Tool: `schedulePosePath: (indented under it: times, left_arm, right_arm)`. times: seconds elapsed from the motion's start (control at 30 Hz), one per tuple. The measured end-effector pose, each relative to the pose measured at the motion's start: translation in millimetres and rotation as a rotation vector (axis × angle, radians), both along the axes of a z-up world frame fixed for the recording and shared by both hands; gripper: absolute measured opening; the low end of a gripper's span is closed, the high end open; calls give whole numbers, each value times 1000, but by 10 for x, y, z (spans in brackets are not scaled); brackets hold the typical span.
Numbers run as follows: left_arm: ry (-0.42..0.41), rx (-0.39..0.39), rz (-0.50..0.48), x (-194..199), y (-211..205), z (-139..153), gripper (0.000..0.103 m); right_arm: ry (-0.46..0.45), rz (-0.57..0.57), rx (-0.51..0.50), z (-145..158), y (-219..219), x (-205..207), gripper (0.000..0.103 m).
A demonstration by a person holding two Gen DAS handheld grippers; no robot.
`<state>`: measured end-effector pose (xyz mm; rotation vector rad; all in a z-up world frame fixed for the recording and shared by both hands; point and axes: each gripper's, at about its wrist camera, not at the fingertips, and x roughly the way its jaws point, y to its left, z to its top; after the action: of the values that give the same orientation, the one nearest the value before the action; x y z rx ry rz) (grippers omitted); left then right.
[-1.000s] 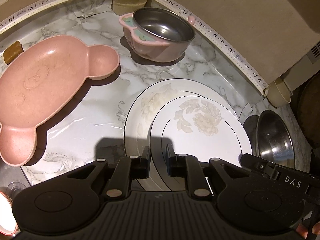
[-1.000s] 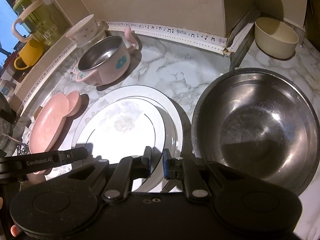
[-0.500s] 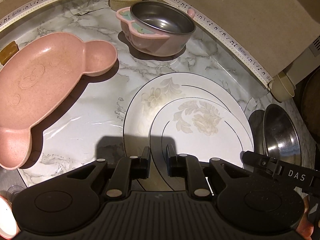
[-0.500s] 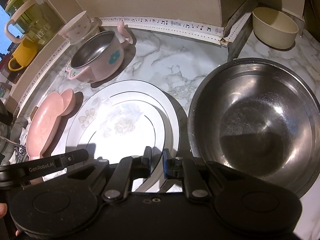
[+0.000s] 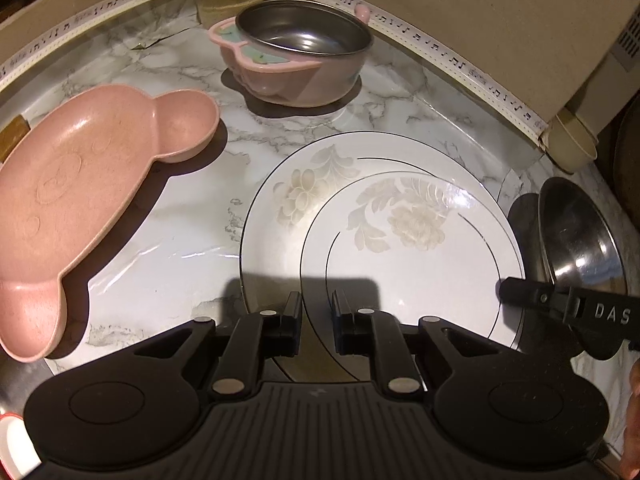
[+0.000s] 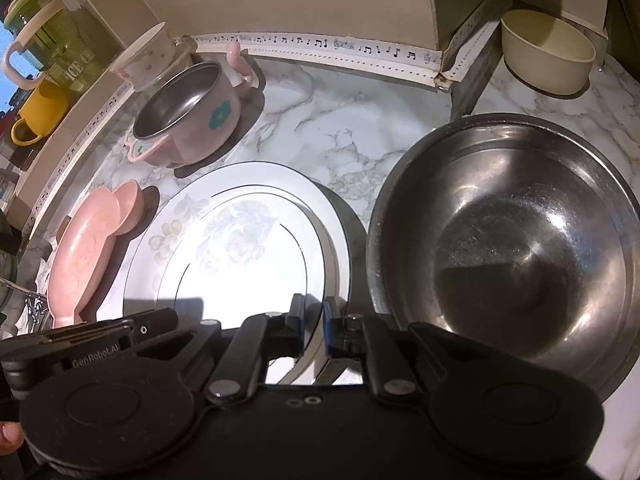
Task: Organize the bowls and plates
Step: 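Lower the small plate onto the large white plate and open both grippers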
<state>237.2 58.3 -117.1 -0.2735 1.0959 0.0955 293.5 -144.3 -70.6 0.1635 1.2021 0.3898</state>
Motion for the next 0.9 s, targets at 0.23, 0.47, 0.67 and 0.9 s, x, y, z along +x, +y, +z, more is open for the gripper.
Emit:
schedulePosePath:
  times: [0.23, 0.47, 0.67, 0.9]
  left_arm:
    - [-15, 27, -11, -23, 26, 20, 14]
    - [-45, 55, -22, -70, 65, 88, 14]
    - [-49, 53, -28, -88, 48, 67, 14]
    - [-59, 78, -40, -89, 18, 59, 14]
  right_arm:
    - [3, 3, 9, -38, 21, 19, 9]
    - [7, 11, 1, -87, 58, 46, 10]
    - [-5, 28, -22, -102, 129, 44, 10]
    - [-21, 46, -55, -98, 211, 29, 12]
